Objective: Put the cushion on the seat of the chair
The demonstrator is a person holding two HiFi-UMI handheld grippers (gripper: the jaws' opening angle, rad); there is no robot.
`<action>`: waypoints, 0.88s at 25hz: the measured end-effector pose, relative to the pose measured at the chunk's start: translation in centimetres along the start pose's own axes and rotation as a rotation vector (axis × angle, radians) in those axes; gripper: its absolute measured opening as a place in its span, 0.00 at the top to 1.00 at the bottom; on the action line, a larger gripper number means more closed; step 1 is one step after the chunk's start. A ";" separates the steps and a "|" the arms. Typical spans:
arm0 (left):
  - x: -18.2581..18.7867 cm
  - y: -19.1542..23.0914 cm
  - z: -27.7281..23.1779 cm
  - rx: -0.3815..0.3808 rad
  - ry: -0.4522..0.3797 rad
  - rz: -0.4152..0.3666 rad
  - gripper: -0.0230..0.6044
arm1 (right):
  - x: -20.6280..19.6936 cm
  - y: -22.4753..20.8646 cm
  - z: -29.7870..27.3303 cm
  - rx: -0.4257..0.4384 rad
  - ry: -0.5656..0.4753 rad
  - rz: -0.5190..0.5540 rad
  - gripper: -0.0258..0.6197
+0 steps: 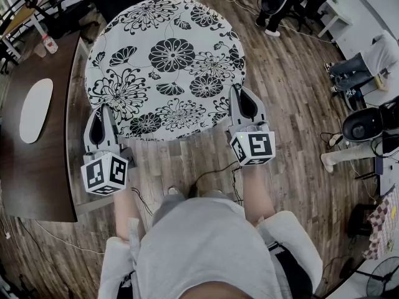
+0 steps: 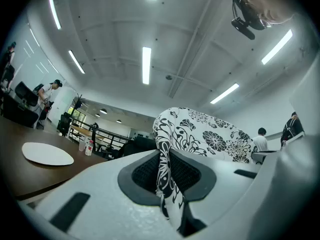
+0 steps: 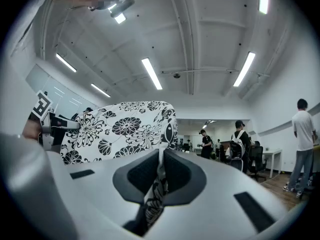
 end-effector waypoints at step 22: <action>0.1 0.4 -0.4 -0.039 -0.002 -0.013 0.89 | -0.6 0.9 0.5 -0.044 -0.007 -0.039 0.92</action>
Point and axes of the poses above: the fingertips, and each gripper's own axes: z backward along the fingers, y to its left, x out of its top, the point moved 4 cm from there along z, backward along the fingers, and after that the axes turned 7 degrees about -z, right-handed, at the moved point
